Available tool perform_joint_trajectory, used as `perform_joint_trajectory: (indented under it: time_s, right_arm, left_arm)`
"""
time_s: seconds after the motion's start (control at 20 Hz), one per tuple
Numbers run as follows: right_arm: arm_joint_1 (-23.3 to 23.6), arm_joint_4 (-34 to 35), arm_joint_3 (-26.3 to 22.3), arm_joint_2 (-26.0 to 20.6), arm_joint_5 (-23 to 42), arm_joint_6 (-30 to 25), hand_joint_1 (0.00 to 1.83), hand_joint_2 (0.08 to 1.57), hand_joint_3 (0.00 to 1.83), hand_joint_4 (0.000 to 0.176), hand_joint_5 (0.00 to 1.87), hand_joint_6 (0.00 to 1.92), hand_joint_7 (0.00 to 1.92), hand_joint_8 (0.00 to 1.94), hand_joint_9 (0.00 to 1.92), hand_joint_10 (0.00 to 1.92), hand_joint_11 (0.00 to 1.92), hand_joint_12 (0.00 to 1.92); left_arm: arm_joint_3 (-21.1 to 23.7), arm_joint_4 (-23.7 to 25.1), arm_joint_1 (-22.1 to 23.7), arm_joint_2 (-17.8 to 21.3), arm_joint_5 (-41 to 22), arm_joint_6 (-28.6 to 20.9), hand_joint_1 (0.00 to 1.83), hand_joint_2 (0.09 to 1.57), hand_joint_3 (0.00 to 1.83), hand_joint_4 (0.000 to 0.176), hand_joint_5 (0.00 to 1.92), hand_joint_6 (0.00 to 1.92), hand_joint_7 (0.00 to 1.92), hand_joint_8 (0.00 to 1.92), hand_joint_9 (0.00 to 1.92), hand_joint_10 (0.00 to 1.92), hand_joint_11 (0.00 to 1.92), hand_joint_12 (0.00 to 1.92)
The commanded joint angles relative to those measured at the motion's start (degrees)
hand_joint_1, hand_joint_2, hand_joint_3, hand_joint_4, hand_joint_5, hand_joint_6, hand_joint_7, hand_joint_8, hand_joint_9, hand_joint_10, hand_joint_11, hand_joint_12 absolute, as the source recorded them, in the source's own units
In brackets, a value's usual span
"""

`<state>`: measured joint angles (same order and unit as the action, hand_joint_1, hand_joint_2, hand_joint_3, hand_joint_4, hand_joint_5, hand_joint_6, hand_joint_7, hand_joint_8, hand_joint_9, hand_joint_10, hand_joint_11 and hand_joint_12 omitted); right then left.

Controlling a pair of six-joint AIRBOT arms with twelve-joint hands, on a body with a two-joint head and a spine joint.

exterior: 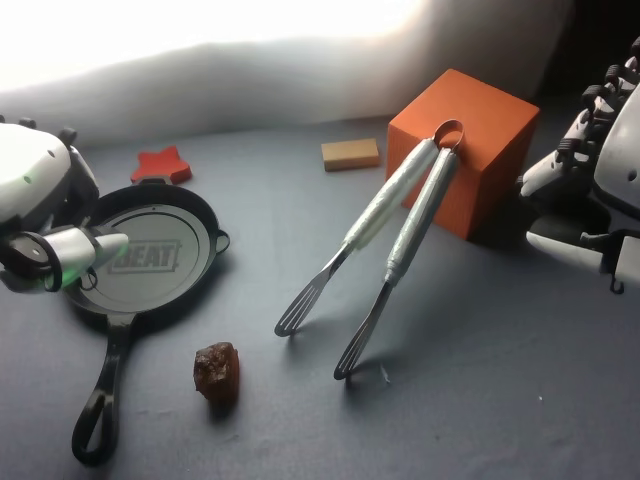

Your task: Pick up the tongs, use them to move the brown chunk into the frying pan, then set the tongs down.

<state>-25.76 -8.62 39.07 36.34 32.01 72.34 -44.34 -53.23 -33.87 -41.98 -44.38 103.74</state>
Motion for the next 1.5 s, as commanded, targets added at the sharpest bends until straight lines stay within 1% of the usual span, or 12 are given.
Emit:
perform_joint_trajectory:
  time_s: [0.0, 0.05, 0.1, 0.15, 0.4, 0.5, 0.7, 0.85, 1.0, 1.05, 1.2, 1.45]
  right_arm:
    - [1.1, 0.4, -0.1, -0.2, 6.1, 0.7, 0.17, 1.04, 0.24, 0.0, 0.14, 0.23, 0.26, 0.11, 0.16, 0.32, 0.0, 0.94]
    - [1.3, 0.4, -0.1, -0.1, 5.6, 1.0, 0.17, 1.04, 0.24, 0.0, 0.14, 0.23, 0.26, 0.11, 0.16, 0.32, 0.0, 0.94]
    - [1.9, 0.4, -0.1, 0.2, 4.6, 1.2, 0.11, 1.14, 0.06, 0.0, 0.18, 0.08, 0.27, 0.01, 0.2, 0.16, 0.0, 0.83]
    - [2.4, 0.4, -0.1, 0.4, 3.5, 1.6, 0.12, 1.15, 0.01, 0.0, 0.21, 0.03, 0.27, 0.0, 0.23, 0.09, 0.0, 0.85]
    - [6.9, -0.9, 1.0, 2.3, -6.9, 4.4, 0.15, 1.13, 0.0, 0.0, 0.15, 0.0, 0.22, 0.0, 0.19, 0.04, 0.0, 0.76]
    - [10.6, -1.1, 2.6, 4.2, -15.4, 3.7, 0.15, 1.1, 0.0, 0.0, 0.11, 0.0, 0.17, 0.0, 0.16, 0.02, 0.0, 0.7]
    - [14.0, -1.1, 4.5, 6.6, -21.6, 3.5, 0.38, 1.02, 0.0, 0.0, 0.09, 0.0, 0.15, 0.0, 0.13, 0.0, 0.0, 0.59]
    - [17.2, -1.1, 6.6, 10.4, -27.4, 2.8, 0.69, 0.94, 0.0, 0.0, 0.01, 0.0, 0.05, 0.0, 0.05, 0.0, 0.0, 0.25]
    - [20.1, -1.1, 10.8, 16.4, -33.2, 2.6, 0.81, 0.88, 0.0, 0.0, 0.0, 0.0, 0.04, 0.0, 0.04, 0.0, 0.0, 0.29]
    - [20.5, -1.1, 12.0, 18.0, -34.0, 2.6, 0.94, 0.86, 0.0, 0.0, 0.0, 0.0, 0.02, 0.0, 0.03, 0.0, 0.0, 0.22]
    - [21.6, -1.1, 15.7, 22.3, -38.5, 0.3, 1.01, 0.89, 0.0, 0.0, 0.0, 0.0, 0.01, 0.0, 0.01, 0.0, 0.0, 0.03]
    - [21.6, -1.1, 21.8, 27.9, -42.0, -0.4, 1.02, 0.89, 0.0, 0.0, 0.0, 0.0, 0.0, 0.0, 0.0, 0.0, 0.0, 0.0]
  left_arm:
    - [-0.1, 1.9, 0.4, 0.6, -5.7, 0.5, 0.08, 1.09, 0.18, 0.0, 0.11, 0.09, 0.13, 0.06, 0.1, 0.08, 0.0, 0.6]
    - [0.0, 1.5, 0.3, 0.6, -5.7, 0.6, 0.08, 1.09, 0.18, 0.0, 0.11, 0.09, 0.13, 0.06, 0.1, 0.08, 0.0, 0.6]
    - [0.2, 1.0, 0.2, 0.6, -5.7, 0.8, 0.09, 1.17, 0.03, 0.0, 0.14, 0.02, 0.14, 0.0, 0.12, 0.01, 0.0, 0.56]
    - [0.2, 0.9, 0.2, 0.6, -5.9, 0.8, 0.07, 1.19, 0.01, 0.0, 0.14, 0.0, 0.14, 0.0, 0.11, 0.0, 0.0, 0.55]
    - [1.4, -1.5, 0.6, 0.6, -8.0, 3.5, 0.07, 1.17, 0.0, 0.0, 0.09, 0.0, 0.09, 0.0, 0.07, 0.0, 0.0, 0.41]
    - [1.8, -2.1, 0.5, 0.6, -7.8, 4.3, 0.01, 1.16, 0.0, 0.0, 0.03, 0.0, 0.05, 0.0, 0.05, 0.0, 0.0, 0.32]
    - [2.6, -3.5, 0.5, 0.5, -7.3, 4.8, 0.0, 1.13, 0.0, 0.0, 0.0, 0.0, 0.0, 0.0, 0.01, 0.0, 0.0, 0.21]
    - [3.0, -4.6, 0.6, 0.3, -7.3, 4.2, 0.0, 1.13, 0.0, 0.0, 0.0, 0.0, 0.0, 0.0, 0.01, 0.0, 0.0, 0.17]
    - [2.7, -4.6, 1.3, 0.0, -8.2, 4.0, 0.0, 1.12, 0.0, 0.0, 0.0, 0.0, 0.0, 0.0, 0.01, 0.0, 0.0, 0.19]
    - [2.5, -4.6, 1.3, 0.0, -8.4, 3.3, 0.0, 1.13, 0.0, 0.0, 0.0, 0.0, 0.01, 0.0, 0.02, 0.0, 0.0, 0.19]
    - [2.4, -4.6, 1.2, 0.0, -9.7, 2.2, 0.0, 1.13, 0.0, 0.0, 0.0, 0.0, 0.01, 0.0, 0.0, 0.0, 0.0, 0.12]
    - [2.7, -4.6, 0.7, 0.4, -7.7, 0.7, 0.01, 1.14, 0.0, 0.0, 0.0, 0.0, 0.01, 0.0, 0.01, 0.0, 0.0, 0.12]
